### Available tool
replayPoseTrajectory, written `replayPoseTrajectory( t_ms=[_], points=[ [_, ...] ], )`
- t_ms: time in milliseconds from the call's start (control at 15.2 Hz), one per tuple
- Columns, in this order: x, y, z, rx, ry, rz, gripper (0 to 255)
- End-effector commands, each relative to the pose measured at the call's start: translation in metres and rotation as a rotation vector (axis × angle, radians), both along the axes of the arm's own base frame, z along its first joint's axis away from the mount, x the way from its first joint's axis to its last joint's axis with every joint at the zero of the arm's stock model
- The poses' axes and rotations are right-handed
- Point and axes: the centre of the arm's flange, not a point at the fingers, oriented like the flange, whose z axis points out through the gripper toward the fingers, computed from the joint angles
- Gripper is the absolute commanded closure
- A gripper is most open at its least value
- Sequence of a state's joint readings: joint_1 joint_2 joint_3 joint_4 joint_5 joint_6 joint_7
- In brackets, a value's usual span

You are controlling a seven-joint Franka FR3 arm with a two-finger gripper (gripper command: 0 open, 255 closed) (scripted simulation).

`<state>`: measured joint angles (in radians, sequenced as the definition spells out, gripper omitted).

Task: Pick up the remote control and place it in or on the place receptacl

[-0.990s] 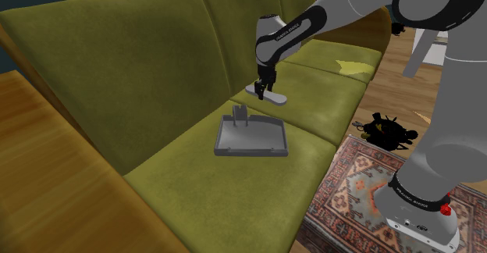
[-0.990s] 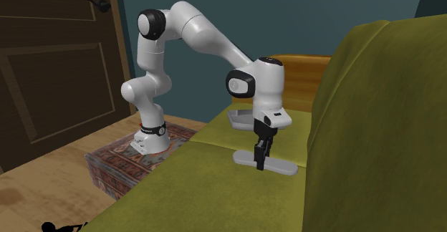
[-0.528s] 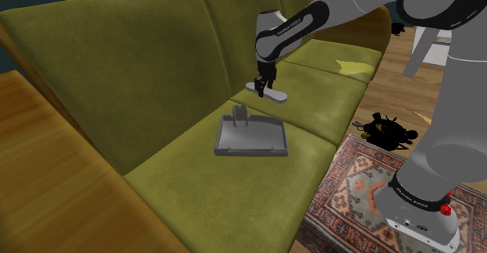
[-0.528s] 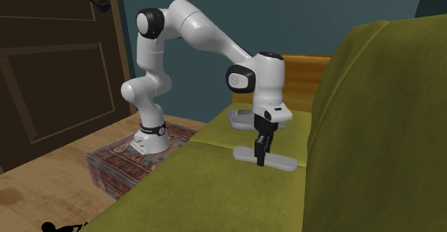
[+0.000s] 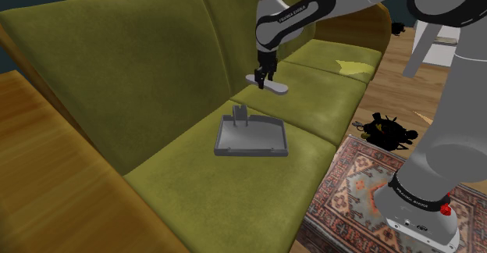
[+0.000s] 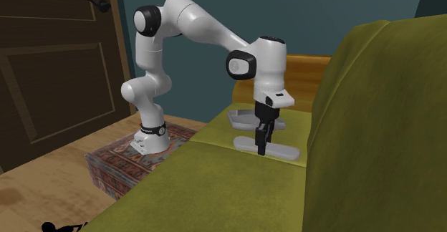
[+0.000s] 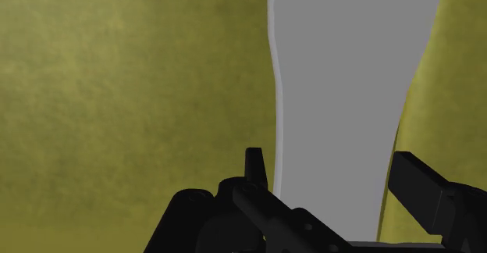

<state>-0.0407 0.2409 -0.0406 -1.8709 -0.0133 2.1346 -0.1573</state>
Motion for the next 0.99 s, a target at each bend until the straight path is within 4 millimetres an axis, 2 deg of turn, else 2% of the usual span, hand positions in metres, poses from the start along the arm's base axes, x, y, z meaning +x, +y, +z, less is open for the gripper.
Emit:
replayPoseTrajectory(
  t_ms=[0, 924],
  points=[
    [0.000, 0.001, 0.011, 0.000, 0.000, 0.000, 255],
    [0.000, 0.001, 0.085, 0.000, 0.000, 0.000, 255]
  ],
)
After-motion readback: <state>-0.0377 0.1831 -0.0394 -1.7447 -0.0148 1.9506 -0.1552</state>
